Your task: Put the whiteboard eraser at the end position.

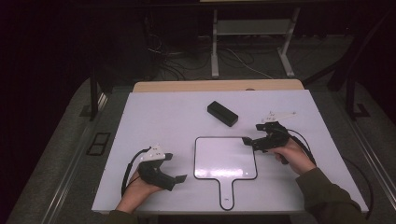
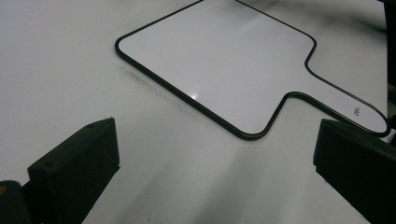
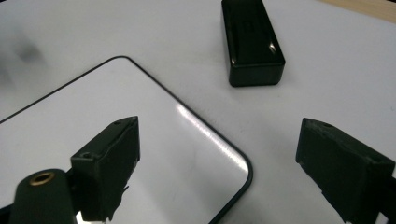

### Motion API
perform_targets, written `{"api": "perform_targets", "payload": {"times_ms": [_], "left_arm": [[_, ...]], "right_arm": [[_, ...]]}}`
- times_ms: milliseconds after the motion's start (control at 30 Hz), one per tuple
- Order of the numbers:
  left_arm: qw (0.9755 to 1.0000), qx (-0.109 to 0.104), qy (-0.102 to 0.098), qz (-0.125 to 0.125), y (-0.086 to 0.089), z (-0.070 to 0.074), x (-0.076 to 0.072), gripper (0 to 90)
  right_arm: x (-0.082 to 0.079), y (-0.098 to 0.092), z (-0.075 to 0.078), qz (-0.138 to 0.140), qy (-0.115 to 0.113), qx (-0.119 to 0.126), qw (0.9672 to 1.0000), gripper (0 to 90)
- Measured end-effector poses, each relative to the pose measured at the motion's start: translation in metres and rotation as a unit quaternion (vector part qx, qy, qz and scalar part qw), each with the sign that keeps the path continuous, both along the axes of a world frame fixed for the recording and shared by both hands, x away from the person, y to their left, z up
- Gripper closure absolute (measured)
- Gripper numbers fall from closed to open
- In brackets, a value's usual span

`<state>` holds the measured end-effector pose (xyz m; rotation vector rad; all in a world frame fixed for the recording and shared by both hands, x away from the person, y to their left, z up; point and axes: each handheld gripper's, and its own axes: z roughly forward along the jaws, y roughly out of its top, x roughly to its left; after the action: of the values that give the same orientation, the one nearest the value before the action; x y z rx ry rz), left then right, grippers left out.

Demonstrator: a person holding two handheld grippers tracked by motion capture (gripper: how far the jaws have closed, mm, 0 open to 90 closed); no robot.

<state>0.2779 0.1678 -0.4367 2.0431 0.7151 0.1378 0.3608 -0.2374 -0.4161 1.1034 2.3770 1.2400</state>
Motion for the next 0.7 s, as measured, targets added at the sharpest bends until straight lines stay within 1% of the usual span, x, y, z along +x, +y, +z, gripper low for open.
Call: {"api": "perform_targets", "payload": {"times_ms": [133, 233, 367, 567, 700], "left_arm": [[1.0, -0.001, 0.0, 0.001, 0.0, 0.0, 0.0, 0.0], [1.0, -0.002, 0.0, 0.0, 0.0, 0.0, 0.0, 0.0], [1.0, -0.004, -0.001, 0.0, 0.0, 0.0, -0.001, 0.0], [1.0, -0.004, -0.002, 0.0, 0.0, 0.001, -0.001, 0.0], [1.0, -0.004, -0.001, 0.001, 0.0, 0.001, -0.001, 0.0]], "right_arm": [[-0.012, -0.004, -0.004, 0.007, -0.001, -0.003, 1.0, 12.2], [-0.02, -0.007, -0.006, 0.006, -0.004, -0.003, 1.0, 12.2], [-0.03, -0.012, -0.007, 0.001, -0.008, 0.009, 0.9999, 12.2], [-0.046, -0.023, -0.01, 0.005, -0.011, 0.007, 0.9999, 12.8], [-0.055, -0.031, -0.014, 0.003, -0.013, 0.015, 0.9998, 12.8]]}}
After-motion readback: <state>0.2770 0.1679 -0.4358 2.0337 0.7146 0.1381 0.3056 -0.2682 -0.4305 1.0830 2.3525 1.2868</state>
